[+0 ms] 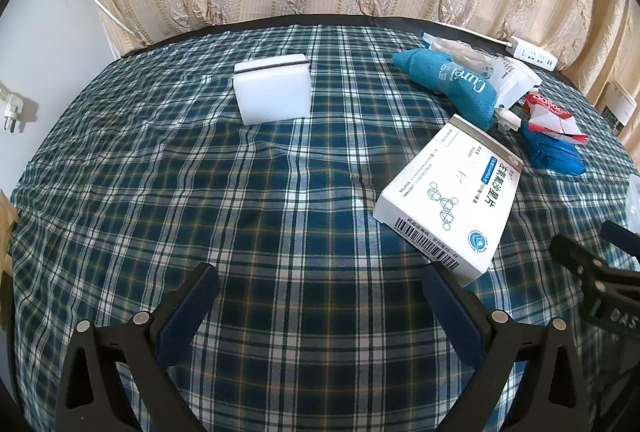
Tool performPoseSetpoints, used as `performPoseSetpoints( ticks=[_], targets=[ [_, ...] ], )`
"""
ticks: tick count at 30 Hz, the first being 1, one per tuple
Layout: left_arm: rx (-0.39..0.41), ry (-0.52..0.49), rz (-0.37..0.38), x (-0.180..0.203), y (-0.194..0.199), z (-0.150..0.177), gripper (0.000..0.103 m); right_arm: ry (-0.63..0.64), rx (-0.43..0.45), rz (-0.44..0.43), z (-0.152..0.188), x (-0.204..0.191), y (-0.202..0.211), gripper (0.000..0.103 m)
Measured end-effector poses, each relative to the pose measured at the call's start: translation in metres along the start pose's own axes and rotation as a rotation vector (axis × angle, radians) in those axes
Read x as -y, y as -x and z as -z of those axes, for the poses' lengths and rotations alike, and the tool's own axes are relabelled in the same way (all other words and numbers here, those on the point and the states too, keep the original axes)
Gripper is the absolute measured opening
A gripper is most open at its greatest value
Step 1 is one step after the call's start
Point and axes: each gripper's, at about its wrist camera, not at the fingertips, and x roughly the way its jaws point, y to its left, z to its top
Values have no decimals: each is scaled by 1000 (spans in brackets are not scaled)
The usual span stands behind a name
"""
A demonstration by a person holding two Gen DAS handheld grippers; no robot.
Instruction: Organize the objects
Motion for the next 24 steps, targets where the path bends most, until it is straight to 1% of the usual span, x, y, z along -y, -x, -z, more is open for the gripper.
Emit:
performPoseSetpoints(
  ticks=[3, 6, 12, 24],
  targets=[
    [0, 0, 0, 0, 0, 0, 103, 39, -8, -27, 15, 9, 8, 103],
    [0, 0, -1, 0, 0, 0, 103, 45, -10, -28, 17, 6, 10, 103],
    [0, 0, -1, 0, 0, 0, 103, 44, -9, -30, 10, 4, 5, 103],
    [-5, 14, -10, 2, 1, 1, 103, 43, -9, -31, 11, 3, 5, 103]
  ],
)
